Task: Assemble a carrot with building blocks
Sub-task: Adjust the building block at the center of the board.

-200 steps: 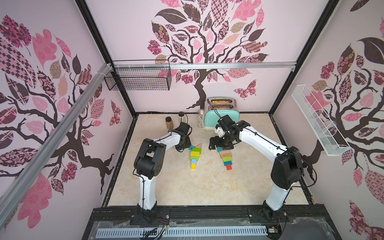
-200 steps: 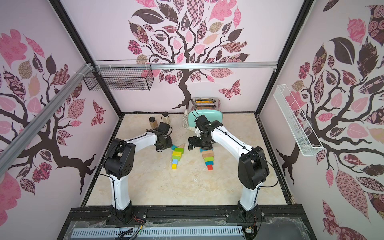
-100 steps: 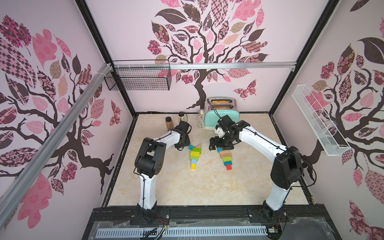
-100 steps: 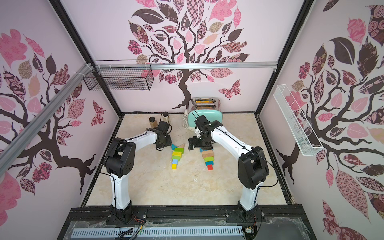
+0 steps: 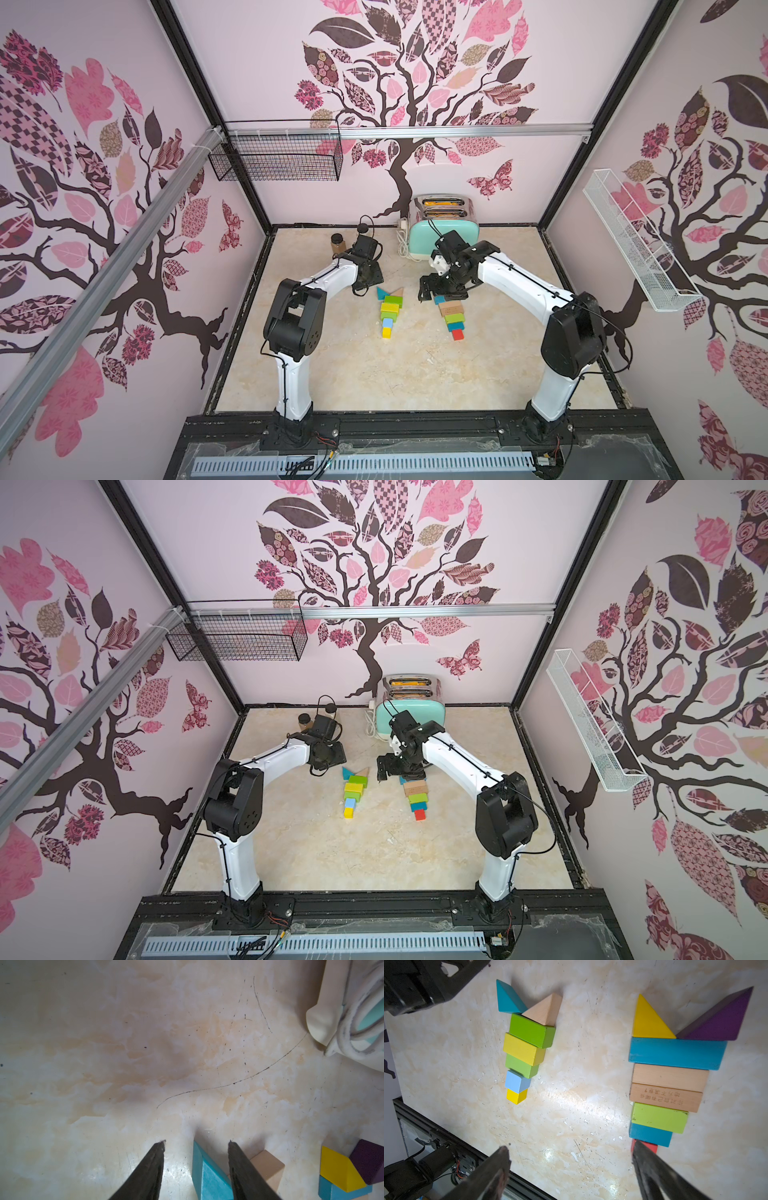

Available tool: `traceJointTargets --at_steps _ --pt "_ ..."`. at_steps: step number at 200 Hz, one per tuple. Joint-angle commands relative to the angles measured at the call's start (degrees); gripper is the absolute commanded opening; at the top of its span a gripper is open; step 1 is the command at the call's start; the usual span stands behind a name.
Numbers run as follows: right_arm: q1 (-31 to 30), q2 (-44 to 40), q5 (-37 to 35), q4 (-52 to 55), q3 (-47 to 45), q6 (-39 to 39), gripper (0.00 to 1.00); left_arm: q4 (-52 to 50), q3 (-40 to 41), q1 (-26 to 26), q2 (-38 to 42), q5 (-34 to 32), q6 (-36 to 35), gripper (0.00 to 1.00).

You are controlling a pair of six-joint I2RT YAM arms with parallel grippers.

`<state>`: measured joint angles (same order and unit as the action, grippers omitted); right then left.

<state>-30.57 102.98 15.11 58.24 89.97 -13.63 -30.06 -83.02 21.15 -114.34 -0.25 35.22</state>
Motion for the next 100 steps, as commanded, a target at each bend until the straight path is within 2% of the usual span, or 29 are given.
traceJointTargets --at_steps 1,100 --pt "0.1 0.4 -0.5 0.2 1.8 0.8 0.95 -0.6 -0.9 0.6 -1.9 2.0 0.5 0.53" --pt "0.1 0.0 0.3 -0.7 0.5 0.5 0.95 -2.4 0.1 3.6 -2.5 2.2 1.1 0.39"
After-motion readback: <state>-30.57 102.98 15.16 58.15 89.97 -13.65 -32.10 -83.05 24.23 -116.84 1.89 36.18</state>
